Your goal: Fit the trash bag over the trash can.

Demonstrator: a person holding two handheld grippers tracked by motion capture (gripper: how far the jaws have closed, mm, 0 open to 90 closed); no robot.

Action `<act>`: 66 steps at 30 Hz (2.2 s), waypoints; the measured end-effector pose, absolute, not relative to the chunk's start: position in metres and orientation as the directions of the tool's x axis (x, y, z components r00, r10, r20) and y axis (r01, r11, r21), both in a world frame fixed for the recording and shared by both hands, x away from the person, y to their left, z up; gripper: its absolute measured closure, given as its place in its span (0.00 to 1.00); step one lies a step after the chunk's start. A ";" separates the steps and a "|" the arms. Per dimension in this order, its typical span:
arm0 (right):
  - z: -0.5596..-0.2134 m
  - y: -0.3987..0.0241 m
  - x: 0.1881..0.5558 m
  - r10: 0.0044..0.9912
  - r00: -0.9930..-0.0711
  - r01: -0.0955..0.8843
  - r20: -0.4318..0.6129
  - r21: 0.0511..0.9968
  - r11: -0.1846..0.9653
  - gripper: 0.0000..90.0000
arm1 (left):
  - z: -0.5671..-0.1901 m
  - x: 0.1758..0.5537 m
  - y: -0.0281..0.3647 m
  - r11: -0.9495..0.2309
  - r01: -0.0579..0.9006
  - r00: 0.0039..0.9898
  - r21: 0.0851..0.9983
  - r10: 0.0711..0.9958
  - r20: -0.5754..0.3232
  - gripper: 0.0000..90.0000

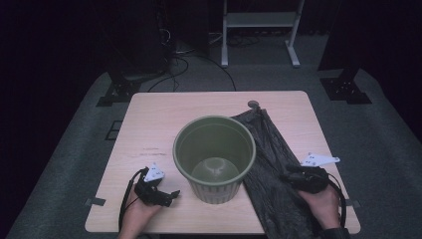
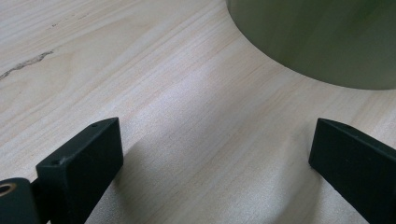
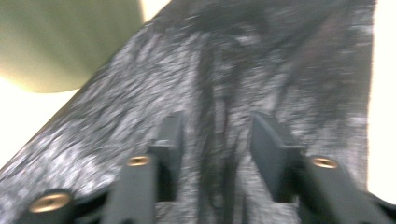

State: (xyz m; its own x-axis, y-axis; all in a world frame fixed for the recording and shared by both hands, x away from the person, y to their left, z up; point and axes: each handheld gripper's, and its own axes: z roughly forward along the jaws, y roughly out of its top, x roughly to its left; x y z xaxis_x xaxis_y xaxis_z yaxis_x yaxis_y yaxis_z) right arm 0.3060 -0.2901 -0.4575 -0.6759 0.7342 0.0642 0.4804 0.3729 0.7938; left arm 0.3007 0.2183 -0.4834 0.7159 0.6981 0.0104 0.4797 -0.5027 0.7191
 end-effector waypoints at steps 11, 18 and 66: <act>-0.461 -0.303 0.337 0.845 -0.533 0.582 0.040 0.743 0.332 0.14 | -0.483 0.301 0.218 -0.503 0.480 0.716 0.719 0.698 0.010 0.02; -0.477 -0.307 0.349 0.858 -0.512 0.637 0.046 0.690 0.343 0.14 | -0.483 0.301 0.218 -0.503 0.480 0.716 0.719 0.698 0.010 0.02; -0.477 -0.210 0.362 0.694 -0.703 0.562 0.154 0.718 0.410 0.14 | -0.483 0.301 0.218 -0.503 0.479 0.717 0.720 0.697 0.010 0.02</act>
State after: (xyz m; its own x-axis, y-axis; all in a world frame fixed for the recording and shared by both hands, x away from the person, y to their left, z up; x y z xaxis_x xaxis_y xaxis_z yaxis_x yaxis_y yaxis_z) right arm 0.3623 -0.2098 -0.4773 -0.7032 0.6941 0.1540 0.5621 0.4102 0.7182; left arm 0.3009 0.2183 -0.4835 0.7170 0.6970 0.0096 0.4790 -0.5026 0.7197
